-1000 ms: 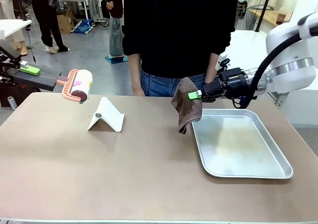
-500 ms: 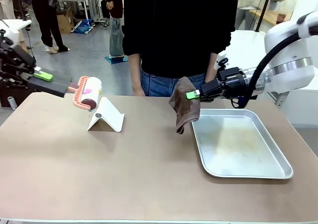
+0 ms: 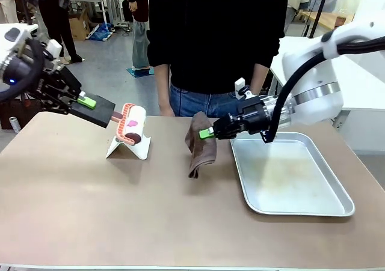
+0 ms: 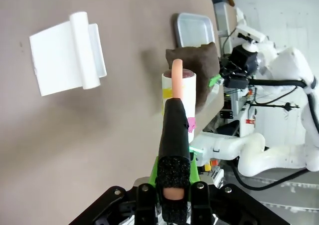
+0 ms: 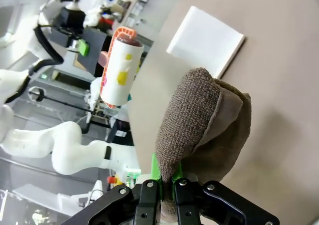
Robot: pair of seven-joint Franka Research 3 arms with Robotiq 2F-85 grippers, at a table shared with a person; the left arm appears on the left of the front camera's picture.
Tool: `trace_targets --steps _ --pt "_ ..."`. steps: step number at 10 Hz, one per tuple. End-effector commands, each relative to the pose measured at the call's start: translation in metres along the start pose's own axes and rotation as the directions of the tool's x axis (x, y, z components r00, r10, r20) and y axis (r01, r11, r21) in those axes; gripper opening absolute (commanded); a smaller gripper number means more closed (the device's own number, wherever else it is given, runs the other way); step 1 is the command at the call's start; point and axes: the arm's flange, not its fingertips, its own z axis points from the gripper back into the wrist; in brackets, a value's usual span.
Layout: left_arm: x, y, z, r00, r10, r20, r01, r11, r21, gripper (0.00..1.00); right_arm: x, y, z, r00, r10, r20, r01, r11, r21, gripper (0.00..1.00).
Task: Clean the surface of the table.
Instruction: Return the Lint Roller and towel to their original positions.
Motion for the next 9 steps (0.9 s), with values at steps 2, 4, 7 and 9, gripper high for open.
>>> trace_targets --steps 2,4,7,9 --pt "0.023 0.002 -0.021 1.000 0.030 -0.010 -0.029 0.998 0.059 0.22 0.010 -0.010 -0.025 0.997 -0.045 -0.063 0.043 0.999 -0.027 0.09" --pt "0.042 0.008 -0.036 0.998 0.059 -0.037 -0.055 0.993 0.107 0.22 0.007 -0.019 -0.029 0.993 -0.087 -0.083 0.086 0.996 -0.015 0.09" --pt "0.068 0.023 -0.055 0.996 0.082 -0.036 -0.075 0.982 0.173 0.22 0.008 -0.029 -0.017 0.991 -0.125 -0.051 0.124 0.992 -0.026 0.09" --pt "0.078 0.028 -0.062 0.996 0.081 -0.031 -0.072 0.974 0.214 0.22 0.011 -0.033 -0.011 0.988 -0.143 -0.059 0.142 0.990 -0.021 0.09"
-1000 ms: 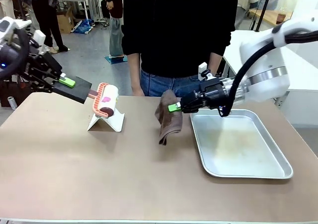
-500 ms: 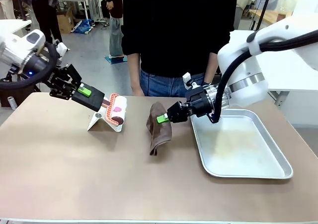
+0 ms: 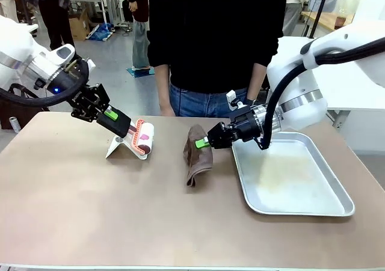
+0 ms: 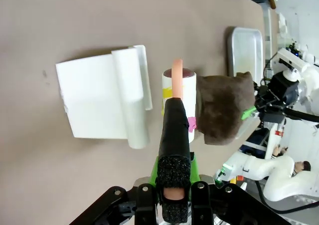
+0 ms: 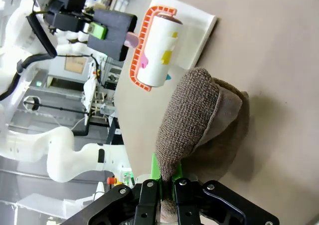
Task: Clean the surface of the table.
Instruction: Return the Lint Roller and towel to their original positions.
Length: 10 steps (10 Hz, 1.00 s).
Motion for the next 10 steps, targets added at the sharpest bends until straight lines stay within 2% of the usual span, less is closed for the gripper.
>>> trace_targets --steps 1,7,10 --pt "0.009 -0.006 -0.004 1.000 0.017 0.002 -0.017 0.998 0.063 0.22 0.010 0.000 0.005 0.999 -0.041 -0.026 0.041 0.999 0.015 0.09" --pt "0.031 -0.035 -0.004 1.000 0.001 -0.009 0.001 0.985 0.171 0.22 0.015 -0.010 0.009 0.997 -0.063 -0.043 0.065 0.996 0.064 0.09" --pt "0.037 -0.035 -0.015 1.000 0.025 -0.006 -0.023 0.974 0.225 0.22 0.012 -0.010 0.017 0.999 -0.044 -0.024 0.046 0.996 0.080 0.09"
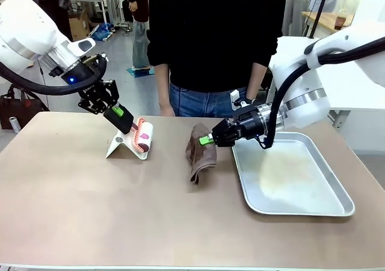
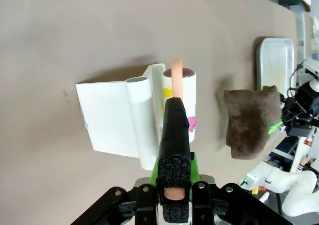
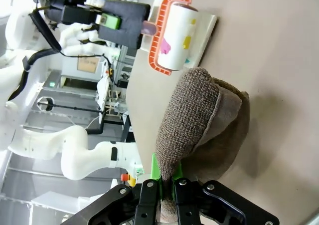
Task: Clean the surface of the table.
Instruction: Return the Lint Roller and towel to their original positions.
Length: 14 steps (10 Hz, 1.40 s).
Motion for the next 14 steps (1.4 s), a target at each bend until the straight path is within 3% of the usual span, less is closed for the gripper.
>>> trace_targets --steps 1,6,9,14 --pt "0.006 -0.005 -0.005 1.000 0.019 -0.003 -0.019 0.999 0.026 0.22 0.002 0.003 0.009 1.000 -0.018 -0.009 0.018 1.000 0.001 0.09" --pt "0.005 -0.004 -0.013 1.000 0.020 -0.015 -0.020 0.999 0.030 0.22 0.000 -0.011 0.010 0.990 -0.125 -0.064 0.111 0.976 -0.189 0.09" --pt "0.005 -0.002 -0.015 1.000 0.020 -0.018 -0.020 0.999 0.042 0.22 -0.001 -0.012 0.013 0.993 -0.114 -0.018 0.102 0.945 -0.311 0.09" --pt "0.004 0.000 -0.012 1.000 0.023 -0.014 -0.023 1.000 0.012 0.22 0.003 -0.006 0.002 0.995 -0.067 -0.068 0.041 0.944 -0.329 0.09"
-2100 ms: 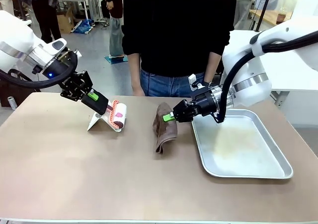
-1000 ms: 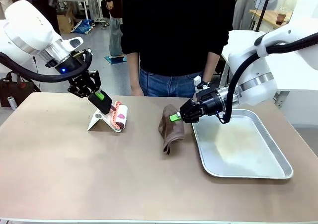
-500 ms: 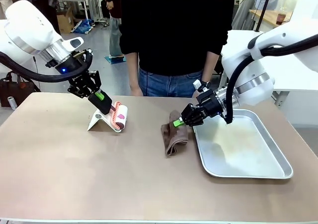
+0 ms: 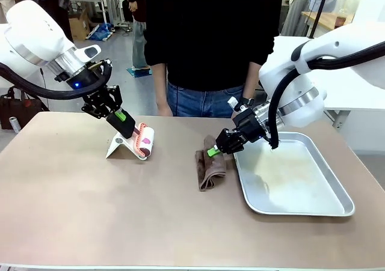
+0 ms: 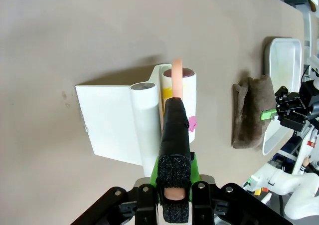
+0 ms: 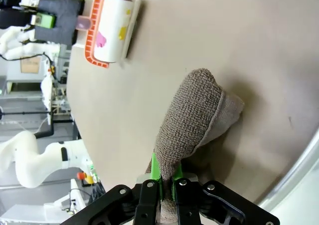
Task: Clean the surface of the table.
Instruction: Return the Lint Roller and towel to their original positions.
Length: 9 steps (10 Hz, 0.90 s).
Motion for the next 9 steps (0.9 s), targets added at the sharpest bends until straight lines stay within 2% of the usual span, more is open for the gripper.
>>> trace_targets --steps 1,3,4,5,6,8,9 --pt "0.001 -0.002 0.002 1.000 0.017 0.001 -0.017 1.000 -0.005 0.22 0.001 0.005 0.003 1.000 -0.026 -0.006 0.026 0.999 -0.022 0.09" --pt "0.000 -0.002 0.002 1.000 0.013 0.000 -0.013 1.000 -0.003 0.22 0.000 0.004 0.001 0.999 -0.032 -0.007 0.032 0.999 -0.005 0.17" --pt "0.000 -0.002 0.003 1.000 0.023 0.006 -0.023 1.000 -0.003 0.39 0.000 0.003 0.000 0.999 -0.032 -0.006 0.032 0.999 0.002 0.63" --pt "0.000 -0.002 0.004 1.000 0.024 0.005 -0.024 1.000 0.002 0.82 0.001 0.002 0.000 0.999 -0.036 -0.008 0.036 0.999 0.006 0.72" --pt "0.000 -0.002 0.005 1.000 0.025 0.010 -0.025 1.000 0.003 0.98 0.000 0.002 0.000 0.999 -0.038 -0.009 0.038 0.999 0.013 1.00" --pt "0.002 0.000 0.011 0.999 0.033 0.024 -0.033 0.999 -0.004 1.00 0.001 0.000 0.000 0.999 -0.043 -0.002 0.043 0.999 0.024 1.00" --pt "0.002 0.002 0.017 0.999 0.037 0.035 -0.037 0.999 -0.012 1.00 0.001 -0.001 -0.001 0.999 -0.044 -0.006 0.044 0.999 0.031 0.93"
